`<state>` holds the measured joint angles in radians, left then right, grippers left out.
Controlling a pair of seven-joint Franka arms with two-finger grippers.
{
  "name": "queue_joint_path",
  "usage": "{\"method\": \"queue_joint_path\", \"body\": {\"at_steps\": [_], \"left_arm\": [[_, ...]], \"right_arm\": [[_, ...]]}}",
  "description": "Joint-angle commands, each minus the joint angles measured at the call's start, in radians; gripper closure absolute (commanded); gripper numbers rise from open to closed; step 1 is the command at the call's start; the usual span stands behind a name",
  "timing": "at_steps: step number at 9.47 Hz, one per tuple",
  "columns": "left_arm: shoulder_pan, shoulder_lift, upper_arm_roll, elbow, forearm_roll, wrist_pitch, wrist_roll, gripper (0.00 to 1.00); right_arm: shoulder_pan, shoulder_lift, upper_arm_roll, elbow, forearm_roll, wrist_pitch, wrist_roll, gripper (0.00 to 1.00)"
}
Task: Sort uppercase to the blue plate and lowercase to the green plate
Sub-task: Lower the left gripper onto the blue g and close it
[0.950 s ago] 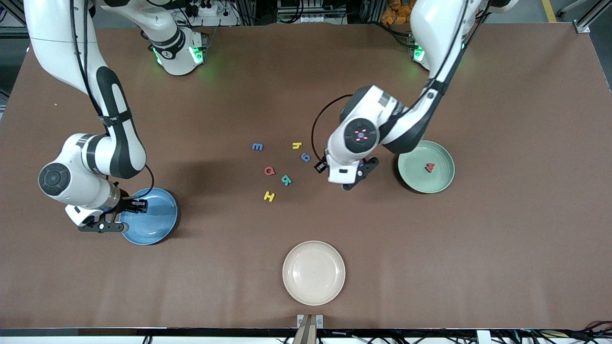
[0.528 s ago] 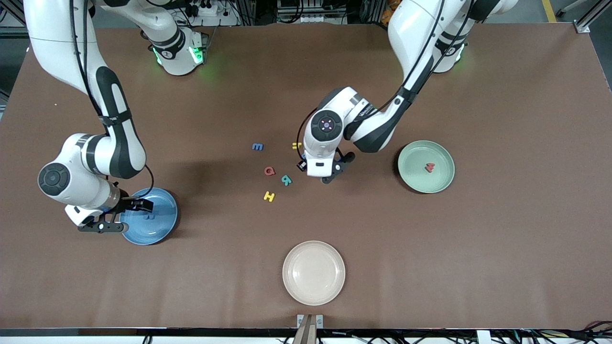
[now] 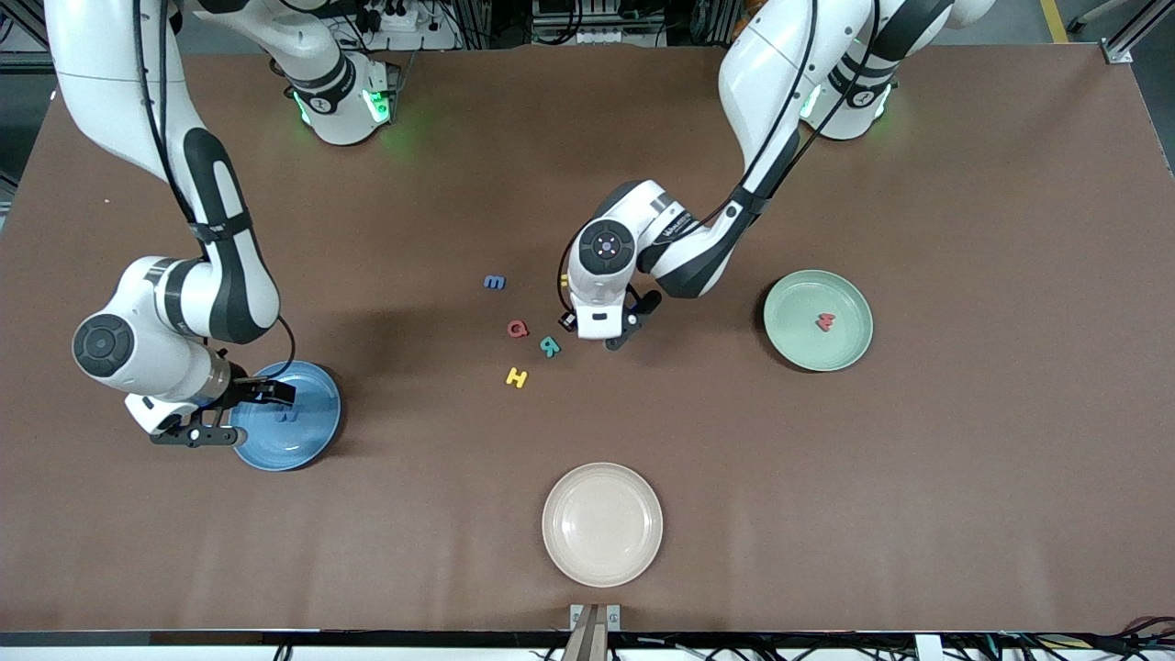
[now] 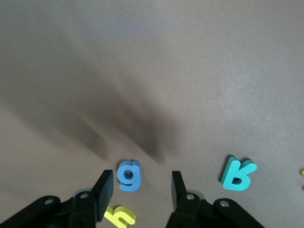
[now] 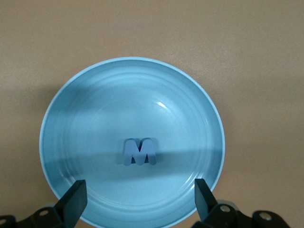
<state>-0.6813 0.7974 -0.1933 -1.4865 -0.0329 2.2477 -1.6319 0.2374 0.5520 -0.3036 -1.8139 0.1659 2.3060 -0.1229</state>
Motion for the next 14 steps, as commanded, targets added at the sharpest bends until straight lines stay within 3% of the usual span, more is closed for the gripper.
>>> {"method": "queue_joint_path", "body": {"at_steps": [1,14], "left_arm": [[-0.018,0.034,0.005,0.026,0.076,0.033,-0.087,0.42],[-0.029,0.062,-0.008,0.012,0.067,0.029,-0.151,0.43]], "right_arm": [[-0.015,-0.014,0.014,-0.002,-0.008,-0.011,-0.009,0.0],[-0.01,-0.014,0.014,-0.002,-0.008,-0.02,-0.011,0.0]]}}
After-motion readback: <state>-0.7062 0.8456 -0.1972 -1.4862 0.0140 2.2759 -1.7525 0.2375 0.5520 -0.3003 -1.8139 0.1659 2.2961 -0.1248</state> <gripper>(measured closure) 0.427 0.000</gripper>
